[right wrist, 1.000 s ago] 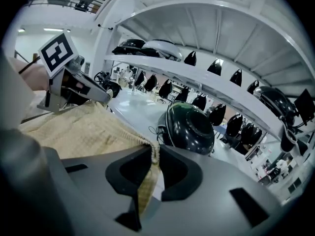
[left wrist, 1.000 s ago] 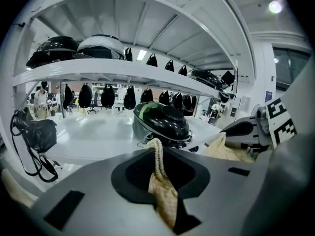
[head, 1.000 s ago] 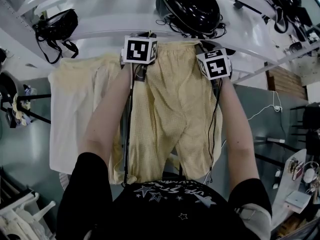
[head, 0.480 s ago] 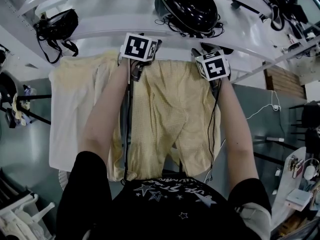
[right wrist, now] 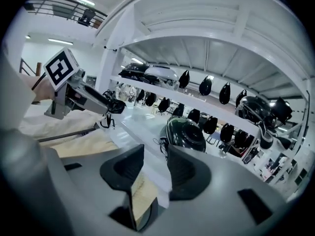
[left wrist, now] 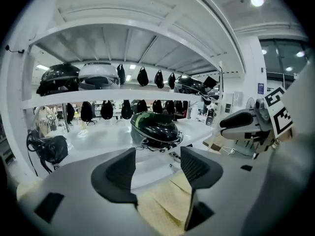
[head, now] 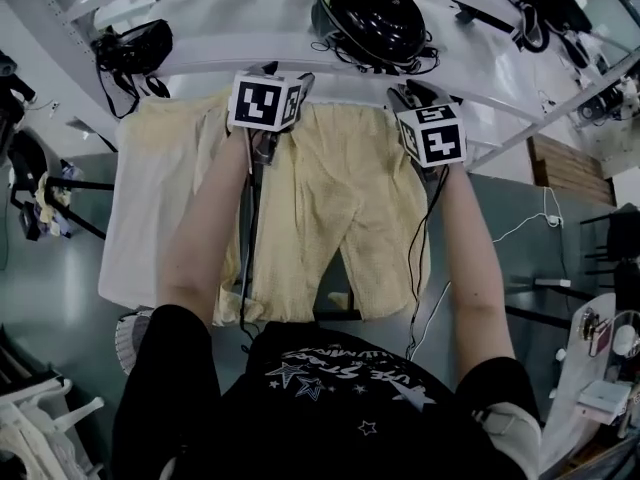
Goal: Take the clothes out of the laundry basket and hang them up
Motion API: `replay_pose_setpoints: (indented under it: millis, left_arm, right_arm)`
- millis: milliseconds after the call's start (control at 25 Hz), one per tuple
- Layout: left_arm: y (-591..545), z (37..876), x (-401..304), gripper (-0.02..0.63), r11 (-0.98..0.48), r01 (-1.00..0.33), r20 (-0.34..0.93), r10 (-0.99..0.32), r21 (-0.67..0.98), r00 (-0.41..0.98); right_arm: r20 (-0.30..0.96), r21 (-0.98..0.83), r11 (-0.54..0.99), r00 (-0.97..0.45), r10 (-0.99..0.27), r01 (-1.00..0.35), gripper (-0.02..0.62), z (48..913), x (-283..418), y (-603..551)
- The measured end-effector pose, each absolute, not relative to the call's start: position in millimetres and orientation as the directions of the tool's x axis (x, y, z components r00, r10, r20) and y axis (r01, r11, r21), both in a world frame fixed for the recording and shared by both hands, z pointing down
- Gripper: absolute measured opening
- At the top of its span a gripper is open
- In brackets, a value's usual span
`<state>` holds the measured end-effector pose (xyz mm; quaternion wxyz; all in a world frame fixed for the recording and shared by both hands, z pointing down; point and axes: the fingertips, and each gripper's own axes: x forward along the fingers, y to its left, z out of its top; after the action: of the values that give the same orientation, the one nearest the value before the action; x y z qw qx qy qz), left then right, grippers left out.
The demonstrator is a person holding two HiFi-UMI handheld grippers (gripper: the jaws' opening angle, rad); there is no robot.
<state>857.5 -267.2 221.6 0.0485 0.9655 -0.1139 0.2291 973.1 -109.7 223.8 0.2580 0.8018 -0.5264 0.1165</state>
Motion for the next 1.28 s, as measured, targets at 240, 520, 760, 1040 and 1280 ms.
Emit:
replay_pose_setpoints:
  millis: [240,520,760,1040,1280]
  left_arm:
    - [-211.8,181.6,800.7,0.299,-0.964,-0.264,0.395,-0.250,-0.020,0.884]
    - [-144.9,132.5,735.0,0.251,-0.946,-0.304,0.279,-0.324,-0.115,0.904]
    - [-91.4,111.8,679.9,0.186,-0.910,-0.352,0.173,-0.391,-0.218,0.904]
    - [-36.5,105.0,621.2,0.156,-0.889,-0.387,0.133,-0.426,-0.245,0.895]
    - [4.3,114.0,573.5,0.099,-0.877,-0.425,0.118,-0.457,-0.224,0.882]
  right_arm:
    - [0.384,0.284,-0.315,0.409,-0.828,-0.906,0.153,189.2,926.2,-60.5]
    - [0.267,0.275,-0.326,0.397,-0.878,-0.905,0.111,147.1,866.8,-1.9]
    - [0.163,0.270,-0.336,0.386,-0.908,-0.902,0.039,128.2,807.2,54.4]
    - [0.131,0.283,-0.284,0.330,-0.935,-0.916,0.011,127.4,743.0,107.2]
    - [0.109,0.261,-0.267,0.303,-0.947,-0.928,0.009,138.8,697.1,148.7]
